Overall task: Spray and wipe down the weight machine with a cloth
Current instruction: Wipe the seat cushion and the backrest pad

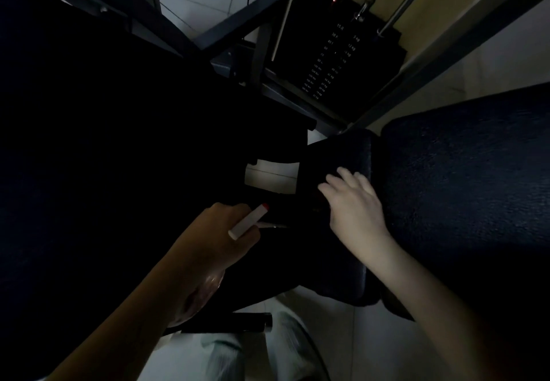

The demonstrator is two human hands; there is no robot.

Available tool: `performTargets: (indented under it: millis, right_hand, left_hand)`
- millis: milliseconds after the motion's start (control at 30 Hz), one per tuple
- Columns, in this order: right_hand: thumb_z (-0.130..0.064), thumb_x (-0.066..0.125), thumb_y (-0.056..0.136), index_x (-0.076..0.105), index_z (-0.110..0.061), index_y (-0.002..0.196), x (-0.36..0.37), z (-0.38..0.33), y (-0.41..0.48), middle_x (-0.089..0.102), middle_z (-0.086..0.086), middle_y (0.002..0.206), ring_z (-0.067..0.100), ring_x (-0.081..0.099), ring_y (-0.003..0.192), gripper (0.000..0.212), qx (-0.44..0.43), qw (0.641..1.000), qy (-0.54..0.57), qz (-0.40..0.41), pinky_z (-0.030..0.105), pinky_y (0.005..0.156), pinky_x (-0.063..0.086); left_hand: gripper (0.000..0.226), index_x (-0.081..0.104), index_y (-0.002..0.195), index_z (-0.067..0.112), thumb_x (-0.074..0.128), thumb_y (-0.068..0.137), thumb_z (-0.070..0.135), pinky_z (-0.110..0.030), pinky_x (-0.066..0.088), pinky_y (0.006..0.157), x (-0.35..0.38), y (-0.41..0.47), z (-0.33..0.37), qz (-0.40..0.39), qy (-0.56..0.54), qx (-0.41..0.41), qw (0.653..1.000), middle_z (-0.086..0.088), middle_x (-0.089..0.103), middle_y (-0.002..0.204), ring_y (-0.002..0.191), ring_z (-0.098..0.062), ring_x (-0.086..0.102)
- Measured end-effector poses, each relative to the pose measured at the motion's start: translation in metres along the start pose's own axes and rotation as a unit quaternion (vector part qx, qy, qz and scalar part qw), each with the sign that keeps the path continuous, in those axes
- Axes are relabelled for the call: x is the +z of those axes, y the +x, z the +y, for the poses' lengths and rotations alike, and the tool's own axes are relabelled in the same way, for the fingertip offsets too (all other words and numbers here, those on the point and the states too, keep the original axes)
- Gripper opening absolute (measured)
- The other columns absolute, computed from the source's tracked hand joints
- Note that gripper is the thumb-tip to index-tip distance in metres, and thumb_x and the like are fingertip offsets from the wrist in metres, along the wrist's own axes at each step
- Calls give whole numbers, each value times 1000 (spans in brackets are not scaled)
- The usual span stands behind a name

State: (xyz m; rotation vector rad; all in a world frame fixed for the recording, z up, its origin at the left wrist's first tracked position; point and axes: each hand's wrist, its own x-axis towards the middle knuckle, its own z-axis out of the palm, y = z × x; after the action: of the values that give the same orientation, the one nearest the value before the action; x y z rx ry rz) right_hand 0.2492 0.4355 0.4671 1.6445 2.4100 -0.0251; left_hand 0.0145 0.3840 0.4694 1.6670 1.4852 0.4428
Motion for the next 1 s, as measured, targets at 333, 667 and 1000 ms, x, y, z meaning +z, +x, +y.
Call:
performTargets:
  millis: [333,667,1000]
  right_hand:
    - [-7,74,61,68,-10,112,10,-15,-4,61,14,124,34,54,119,51,-23,996,-75,-48,45,104,37]
    - [-2,72,56,68,-4,107,-2,-10,-10,63,20,118,39,54,117,51,32,997,-59,28,52,105,34]
    - [-9,46,70,73,-7,98,6,-30,-97,70,14,105,29,65,102,39,-76,997,5,-18,42,100,43]
  left_hand:
    - [48,65,84,1,41,73,41,-39,46,59,5,4,3,4,3,-17,1000,-13,64,72,62,-27,60]
    - [39,67,90,1,50,85,36,-35,46,60,5,2,4,4,16,-8,1000,-12,66,77,67,-25,62]
    - [27,50,63,16,42,72,40,-27,34,51,5,0,-3,-8,21,-10,1000,-6,57,62,55,-22,53]
